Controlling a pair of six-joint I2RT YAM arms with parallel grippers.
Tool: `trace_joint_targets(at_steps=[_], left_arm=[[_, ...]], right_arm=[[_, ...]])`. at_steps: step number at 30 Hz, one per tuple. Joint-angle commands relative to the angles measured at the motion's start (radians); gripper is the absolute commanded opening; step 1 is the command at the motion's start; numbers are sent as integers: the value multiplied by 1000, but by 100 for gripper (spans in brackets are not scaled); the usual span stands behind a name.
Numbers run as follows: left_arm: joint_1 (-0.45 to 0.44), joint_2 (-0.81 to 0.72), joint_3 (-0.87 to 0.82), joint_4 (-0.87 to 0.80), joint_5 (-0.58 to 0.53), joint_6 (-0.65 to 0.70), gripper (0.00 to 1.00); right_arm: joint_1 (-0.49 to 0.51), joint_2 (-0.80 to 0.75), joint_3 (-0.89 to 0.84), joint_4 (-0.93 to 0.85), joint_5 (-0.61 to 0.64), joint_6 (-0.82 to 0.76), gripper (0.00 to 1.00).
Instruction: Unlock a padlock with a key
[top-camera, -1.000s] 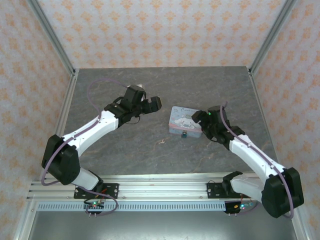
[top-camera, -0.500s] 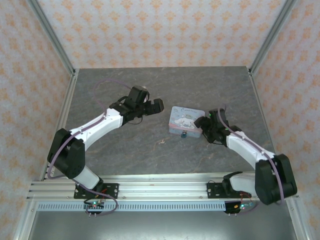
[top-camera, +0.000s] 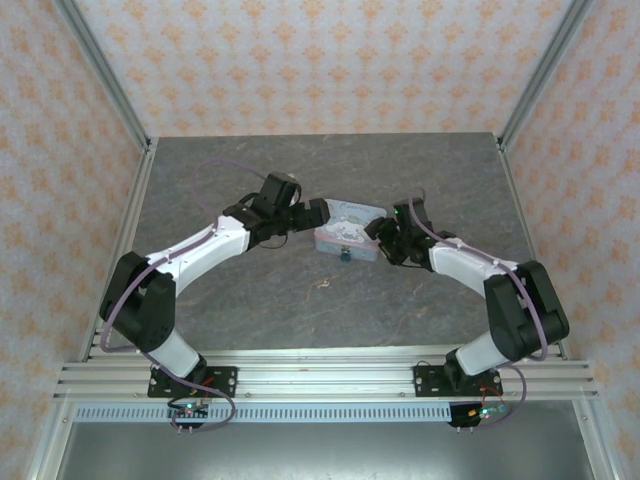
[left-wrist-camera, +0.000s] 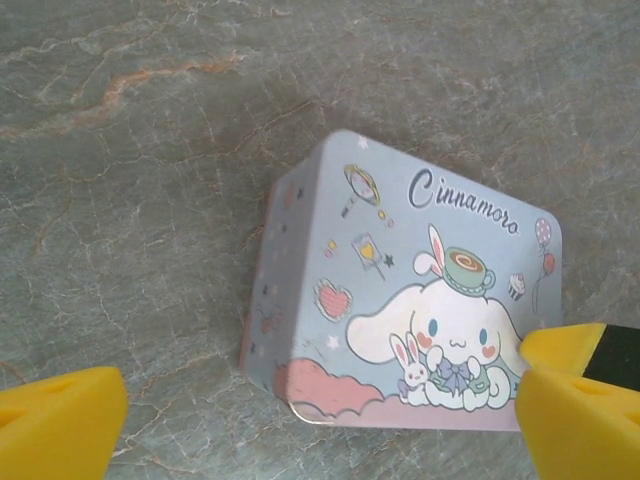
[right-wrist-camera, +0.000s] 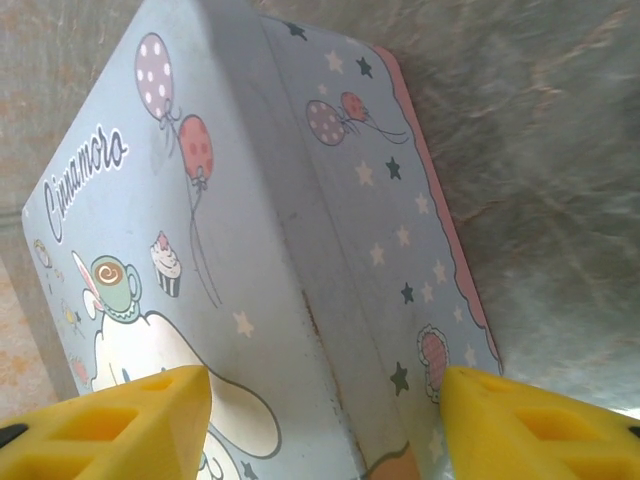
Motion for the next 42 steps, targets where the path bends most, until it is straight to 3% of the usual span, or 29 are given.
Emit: trace_joint_targets(at_steps=[1,13,27,42], left_arm=[[0,24,13,28,3,-13,100],[44,180,148,46,47,8,100],[49,263,206,114,80,-27,100],[63,206,72,200,38,-65,100]], right_arm=[[16,31,49,50,6,27,62],[2,43,144,-89,125,-97,75],[-11,222,307,-73,43,-129,75],[36,305,375,-27,-2,-85,74]])
